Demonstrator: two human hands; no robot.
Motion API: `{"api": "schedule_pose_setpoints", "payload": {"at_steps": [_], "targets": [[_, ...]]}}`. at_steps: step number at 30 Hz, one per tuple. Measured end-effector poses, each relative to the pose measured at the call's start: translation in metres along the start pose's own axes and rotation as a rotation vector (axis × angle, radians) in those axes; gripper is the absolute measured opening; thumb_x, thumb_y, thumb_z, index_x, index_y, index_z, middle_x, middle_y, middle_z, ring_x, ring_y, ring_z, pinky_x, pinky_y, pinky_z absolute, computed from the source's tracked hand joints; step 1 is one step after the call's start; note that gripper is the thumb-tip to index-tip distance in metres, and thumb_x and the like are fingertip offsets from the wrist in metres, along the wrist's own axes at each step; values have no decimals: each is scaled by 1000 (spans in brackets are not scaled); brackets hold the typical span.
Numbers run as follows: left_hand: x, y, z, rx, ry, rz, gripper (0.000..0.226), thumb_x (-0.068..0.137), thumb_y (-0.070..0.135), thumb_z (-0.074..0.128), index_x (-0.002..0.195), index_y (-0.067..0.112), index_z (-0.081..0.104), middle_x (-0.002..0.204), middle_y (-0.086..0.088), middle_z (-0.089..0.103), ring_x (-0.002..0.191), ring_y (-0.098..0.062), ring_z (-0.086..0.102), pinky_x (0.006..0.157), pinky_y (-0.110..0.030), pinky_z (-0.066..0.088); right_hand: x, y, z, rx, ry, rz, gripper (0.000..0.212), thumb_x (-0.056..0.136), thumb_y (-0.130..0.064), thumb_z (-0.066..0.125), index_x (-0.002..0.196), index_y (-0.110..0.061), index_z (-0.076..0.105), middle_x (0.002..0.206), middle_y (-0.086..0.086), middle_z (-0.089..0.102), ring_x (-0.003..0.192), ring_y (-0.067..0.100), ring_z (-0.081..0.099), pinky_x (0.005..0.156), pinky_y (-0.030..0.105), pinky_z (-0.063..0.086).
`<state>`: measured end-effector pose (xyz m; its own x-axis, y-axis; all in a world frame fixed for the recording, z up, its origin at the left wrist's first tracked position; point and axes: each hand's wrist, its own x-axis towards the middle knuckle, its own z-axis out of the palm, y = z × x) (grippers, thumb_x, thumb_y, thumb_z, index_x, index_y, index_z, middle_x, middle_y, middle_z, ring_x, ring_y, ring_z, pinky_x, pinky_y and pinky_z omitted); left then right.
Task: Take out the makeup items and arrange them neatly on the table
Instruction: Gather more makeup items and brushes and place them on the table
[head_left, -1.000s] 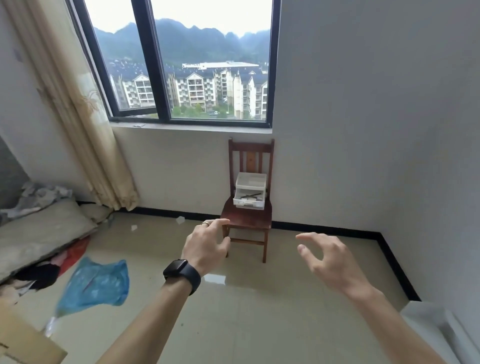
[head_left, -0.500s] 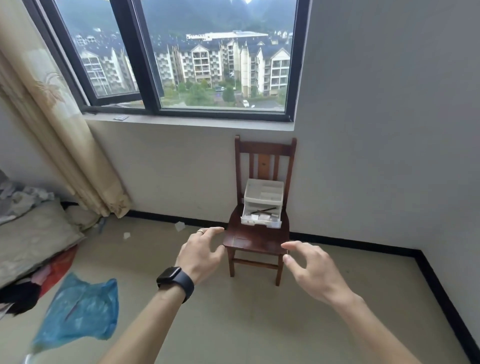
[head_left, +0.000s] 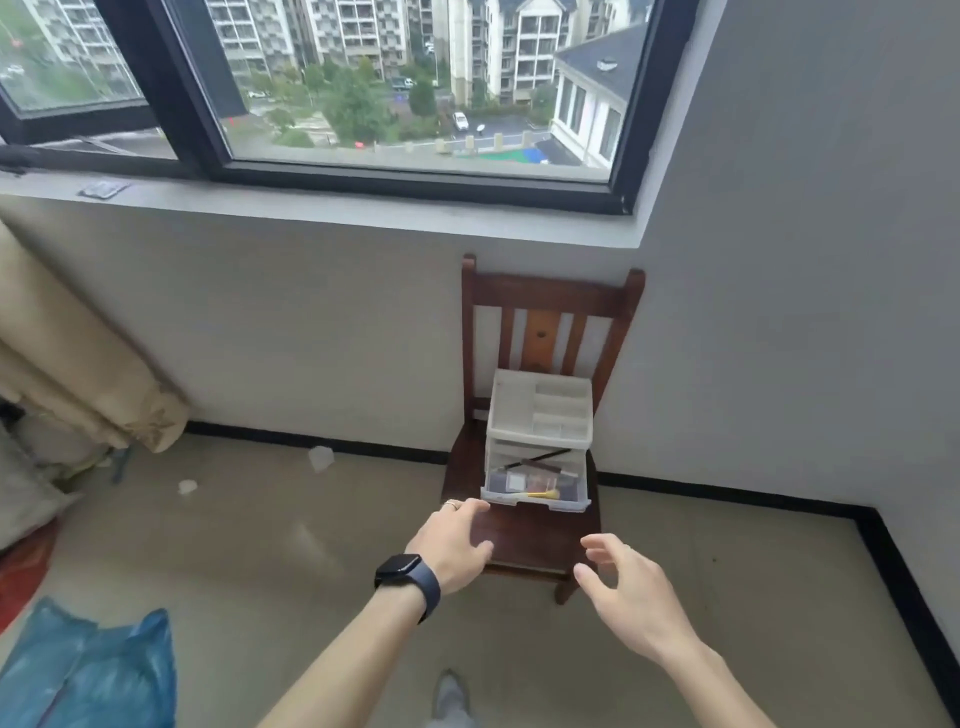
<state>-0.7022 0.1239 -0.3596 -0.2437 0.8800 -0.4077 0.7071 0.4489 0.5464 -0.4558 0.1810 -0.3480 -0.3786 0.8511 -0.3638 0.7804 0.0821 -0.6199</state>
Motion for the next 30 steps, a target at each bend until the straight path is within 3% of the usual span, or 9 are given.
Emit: {"api": "schedule_pose_setpoints", "payload": {"at_steps": [4,11,14,17,20,23,30], "targets": [[76,-11,6,12,-135,-47,52,90,39,56,141,33,44,135,1,49,122,-18,53,100,-29,44,71,2,19,42,-23,144,31,93,-42,63,123,-37,57,113,-19,64,106,-2,58,92,22,44],[195,-23,46,-30,-186,-140,56,93,41,55,144,26,39,144,-6,43,127,-27,51,102,-35,43,207,28,54,99,28,323,41,92,-35,70,128,-20,58,126,-2,65,112,14,62,99,29,46],[243,-23,74,-2,-166,-153,49,94,36,53,140,24,42,138,-9,49,122,-30,52,98,-38,47,265,45,74,47,17,350,42,95,-37,66,131,-18,57,128,2,65,119,21,60,97,31,45],[280,-23,100,121,-197,-126,44,96,27,50,139,21,41,133,-11,52,124,-32,49,92,-44,51,307,57,92,-42,-44,317,41,96,-33,63,134,-21,54,122,5,66,114,27,61,93,35,48],[310,-26,124,260,-215,-89,42,96,16,48,137,19,40,129,-12,54,124,-33,48,85,-43,50,337,69,111,-179,-103,252,43,99,-34,55,141,-28,45,116,5,67,108,30,63,86,41,53],[325,-30,137,383,-229,-116,43,97,15,48,138,17,37,131,-14,52,124,-34,49,86,-44,51,351,75,124,-268,-144,314,49,100,-43,49,145,-29,35,116,8,67,108,36,64,83,46,54],[343,-26,147,443,-249,-192,36,100,10,45,135,8,37,133,-19,45,122,-34,49,85,-43,50,366,78,142,-377,-162,339,64,93,-53,62,140,-17,36,133,18,51,117,36,59,84,41,52]]}}
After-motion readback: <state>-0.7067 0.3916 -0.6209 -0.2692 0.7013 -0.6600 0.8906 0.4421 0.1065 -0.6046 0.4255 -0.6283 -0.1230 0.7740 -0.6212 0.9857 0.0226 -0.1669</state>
